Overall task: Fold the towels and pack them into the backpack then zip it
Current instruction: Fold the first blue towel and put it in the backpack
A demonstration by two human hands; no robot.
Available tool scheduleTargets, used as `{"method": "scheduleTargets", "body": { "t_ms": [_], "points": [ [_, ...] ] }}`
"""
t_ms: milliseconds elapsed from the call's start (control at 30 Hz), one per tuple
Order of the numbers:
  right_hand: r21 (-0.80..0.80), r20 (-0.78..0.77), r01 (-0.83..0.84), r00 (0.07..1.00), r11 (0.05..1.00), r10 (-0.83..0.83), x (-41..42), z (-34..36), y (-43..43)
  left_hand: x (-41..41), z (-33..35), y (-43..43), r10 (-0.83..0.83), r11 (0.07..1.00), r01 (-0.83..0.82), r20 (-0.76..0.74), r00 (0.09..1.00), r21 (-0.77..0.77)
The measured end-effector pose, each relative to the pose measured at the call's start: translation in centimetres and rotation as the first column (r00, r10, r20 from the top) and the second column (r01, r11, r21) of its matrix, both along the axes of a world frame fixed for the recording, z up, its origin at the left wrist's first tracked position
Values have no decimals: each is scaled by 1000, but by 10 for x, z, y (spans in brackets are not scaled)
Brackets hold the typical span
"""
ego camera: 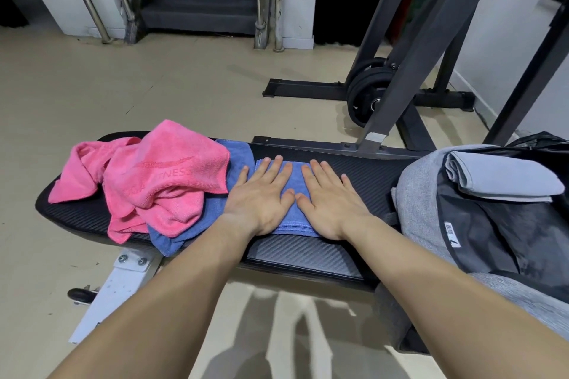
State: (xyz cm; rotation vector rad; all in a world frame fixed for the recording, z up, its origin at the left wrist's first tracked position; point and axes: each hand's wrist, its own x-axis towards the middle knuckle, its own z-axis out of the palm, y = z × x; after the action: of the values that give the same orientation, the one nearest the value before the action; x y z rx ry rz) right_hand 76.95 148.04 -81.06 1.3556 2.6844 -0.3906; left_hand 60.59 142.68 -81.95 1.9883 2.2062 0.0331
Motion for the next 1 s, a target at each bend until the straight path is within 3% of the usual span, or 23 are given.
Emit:
{"method": "scheduleTargets", "body": {
  "t_ms": [267, 433, 633, 800, 1000],
  "points": [
    [-19, 7, 6, 1000, 1000, -6, 3, 6, -10, 7, 5, -8, 17, 999, -17, -4, 1000, -38],
    [-61, 65, -76, 995, 995, 80, 28, 13, -41, 25, 19, -50, -18, 995, 21, 31, 999, -96],
    [-158, -171, -68, 984, 985, 41, 48, 32, -38, 2, 32, -69, -50, 994, 26, 230, 972, 104],
    [-210, -144, 34, 987, 977, -65, 49, 43, -22, 2, 44, -64, 61, 998, -58, 269, 961, -20],
    [-250, -154, 40, 985, 967, -81, 42, 44, -6, 7, 52, -45, 149, 984, -137, 102, 984, -113]
  ]
}}
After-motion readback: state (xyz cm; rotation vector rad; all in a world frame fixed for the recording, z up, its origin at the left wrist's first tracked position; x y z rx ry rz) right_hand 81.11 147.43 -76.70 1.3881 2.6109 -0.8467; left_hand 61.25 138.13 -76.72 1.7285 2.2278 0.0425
